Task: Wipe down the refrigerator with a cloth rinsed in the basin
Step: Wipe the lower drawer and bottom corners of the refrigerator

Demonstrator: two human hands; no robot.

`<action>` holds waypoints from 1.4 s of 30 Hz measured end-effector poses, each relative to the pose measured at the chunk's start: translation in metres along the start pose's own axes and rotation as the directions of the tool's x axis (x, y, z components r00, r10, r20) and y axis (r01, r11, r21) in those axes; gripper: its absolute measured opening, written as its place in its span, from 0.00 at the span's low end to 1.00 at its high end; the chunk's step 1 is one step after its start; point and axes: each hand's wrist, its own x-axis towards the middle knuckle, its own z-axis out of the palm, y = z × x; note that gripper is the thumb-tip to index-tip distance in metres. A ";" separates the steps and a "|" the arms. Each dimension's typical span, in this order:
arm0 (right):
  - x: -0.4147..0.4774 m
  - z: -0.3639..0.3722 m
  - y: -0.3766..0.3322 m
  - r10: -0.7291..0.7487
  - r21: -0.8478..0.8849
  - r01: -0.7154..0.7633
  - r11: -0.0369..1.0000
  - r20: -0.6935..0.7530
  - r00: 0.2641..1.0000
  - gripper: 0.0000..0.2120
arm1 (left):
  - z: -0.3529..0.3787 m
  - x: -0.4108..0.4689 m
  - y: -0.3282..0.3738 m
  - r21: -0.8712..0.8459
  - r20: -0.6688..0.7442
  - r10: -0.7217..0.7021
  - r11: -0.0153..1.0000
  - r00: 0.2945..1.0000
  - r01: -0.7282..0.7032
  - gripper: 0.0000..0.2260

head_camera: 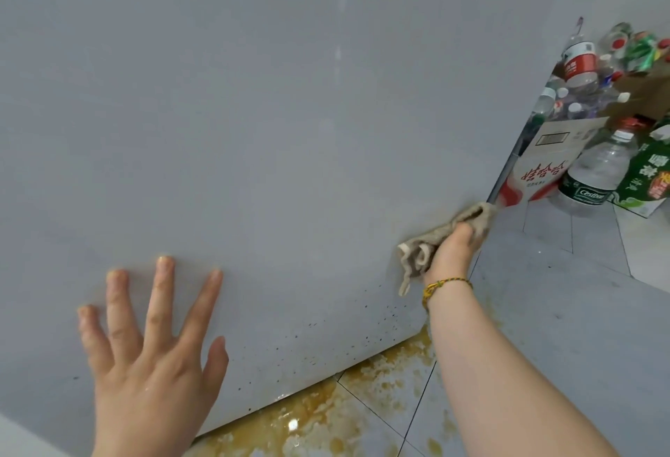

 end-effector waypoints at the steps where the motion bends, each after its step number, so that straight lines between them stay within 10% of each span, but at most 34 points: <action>1: -0.018 0.006 -0.009 0.024 -0.014 -0.024 1.000 -0.012 1.000 0.33 | -0.001 0.001 0.000 -0.016 0.017 -0.012 1.000 1.000 0.012 0.25; 10: -0.057 0.049 -0.068 -0.652 -0.248 0.681 0.689 0.199 0.732 0.28 | -0.002 -0.002 -0.004 -0.157 0.068 -0.007 0.987 0.998 0.017 0.24; 16: -0.047 0.019 0.000 -0.154 -0.127 0.142 0.982 -0.083 0.985 0.38 | -0.002 -0.007 -0.010 -0.167 0.087 0.017 0.986 0.996 -0.002 0.24; 19: -0.048 -0.001 0.047 0.253 0.059 -0.249 0.967 -0.077 0.964 0.45 | 0.001 -0.010 -0.012 -0.179 0.081 0.041 0.983 0.996 -0.026 0.28; 22: -0.072 0.004 0.046 0.343 0.070 -0.340 0.938 -0.039 0.939 0.38 | 0.002 -0.011 -0.011 -0.177 0.103 0.039 0.984 0.994 -0.020 0.29; 25: -0.112 0.027 0.018 -0.089 -0.123 0.102 0.987 0.107 0.990 0.34 | 0.002 -0.012 -0.012 -0.193 0.138 0.038 0.981 0.990 -0.011 0.29; 27: -0.120 0.034 0.011 -0.362 -0.193 0.418 0.887 0.270 0.892 0.28 | 0.000 -0.010 -0.013 -0.187 0.154 0.026 0.982 0.988 0.003 0.28; 31: -0.088 0.027 0.019 -0.564 -0.312 0.620 0.720 0.257 0.784 0.31 | -0.001 -0.012 -0.013 -0.196 0.161 0.021 0.981 0.987 0.011 0.27; 37: -0.056 -0.004 0.061 -0.073 -0.254 0.052 0.966 -0.071 0.995 0.35 | -0.003 -0.007 -0.013 -0.163 0.131 0.005 0.987 0.991 0.017 0.27; 42: -0.095 -0.008 0.115 0.528 -0.002 -0.530 0.848 -0.090 0.845 0.44 | -0.007 -0.011 -0.018 -0.107 0.151 0.030 0.994 0.988 -0.014 0.23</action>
